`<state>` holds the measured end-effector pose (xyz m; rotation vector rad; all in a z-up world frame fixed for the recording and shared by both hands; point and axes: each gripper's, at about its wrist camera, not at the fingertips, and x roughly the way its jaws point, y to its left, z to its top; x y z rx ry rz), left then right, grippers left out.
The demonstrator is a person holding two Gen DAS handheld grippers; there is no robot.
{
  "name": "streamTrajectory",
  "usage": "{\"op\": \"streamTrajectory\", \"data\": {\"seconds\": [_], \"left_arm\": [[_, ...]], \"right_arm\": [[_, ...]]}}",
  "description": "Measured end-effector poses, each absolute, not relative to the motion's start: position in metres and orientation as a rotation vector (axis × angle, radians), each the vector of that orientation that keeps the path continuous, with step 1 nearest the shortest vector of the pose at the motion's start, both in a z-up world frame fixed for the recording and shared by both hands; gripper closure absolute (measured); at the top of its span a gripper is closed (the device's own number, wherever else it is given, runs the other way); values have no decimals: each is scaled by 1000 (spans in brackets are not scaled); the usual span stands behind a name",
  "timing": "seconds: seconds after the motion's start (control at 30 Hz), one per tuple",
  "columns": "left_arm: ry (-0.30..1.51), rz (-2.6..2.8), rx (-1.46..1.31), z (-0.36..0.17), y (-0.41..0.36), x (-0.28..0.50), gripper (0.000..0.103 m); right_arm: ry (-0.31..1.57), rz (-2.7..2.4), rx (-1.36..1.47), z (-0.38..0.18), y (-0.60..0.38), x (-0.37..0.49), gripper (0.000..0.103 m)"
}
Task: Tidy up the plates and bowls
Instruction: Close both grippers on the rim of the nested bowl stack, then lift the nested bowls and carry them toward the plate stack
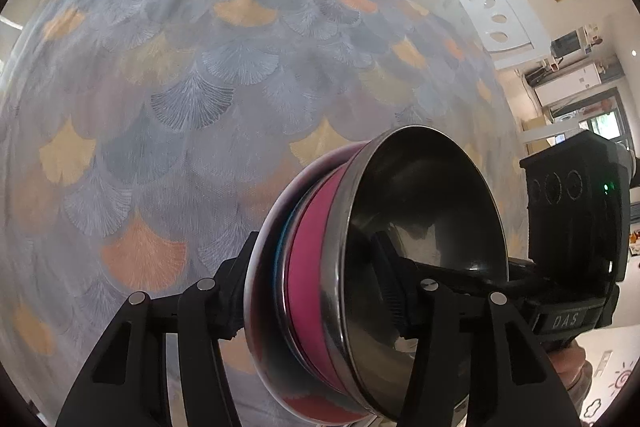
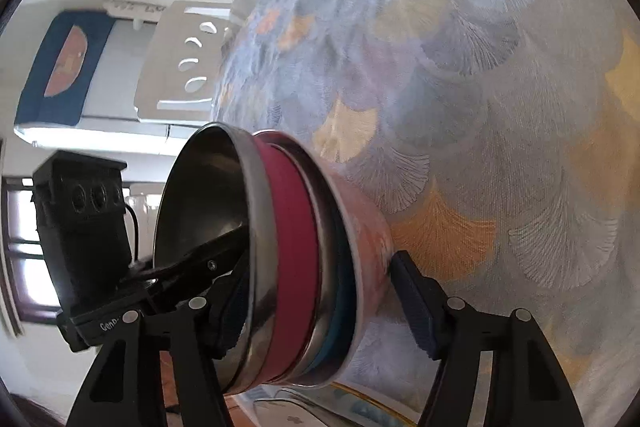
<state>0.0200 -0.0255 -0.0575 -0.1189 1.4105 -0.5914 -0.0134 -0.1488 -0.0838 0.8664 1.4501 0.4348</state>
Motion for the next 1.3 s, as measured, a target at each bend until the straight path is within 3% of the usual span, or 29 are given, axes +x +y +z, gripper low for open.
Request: {"op": "streamTrajectory", "data": {"seconds": [0.57,1.3], "left_arm": [[1356,-548,-103,-25,-36,13,54],[1318,-510,-220,27,-40,-48,52]], "right_arm": [[1459,353,937,-64,-154,-27,37],[1455,377,825,14,-171,-47,37]]}}
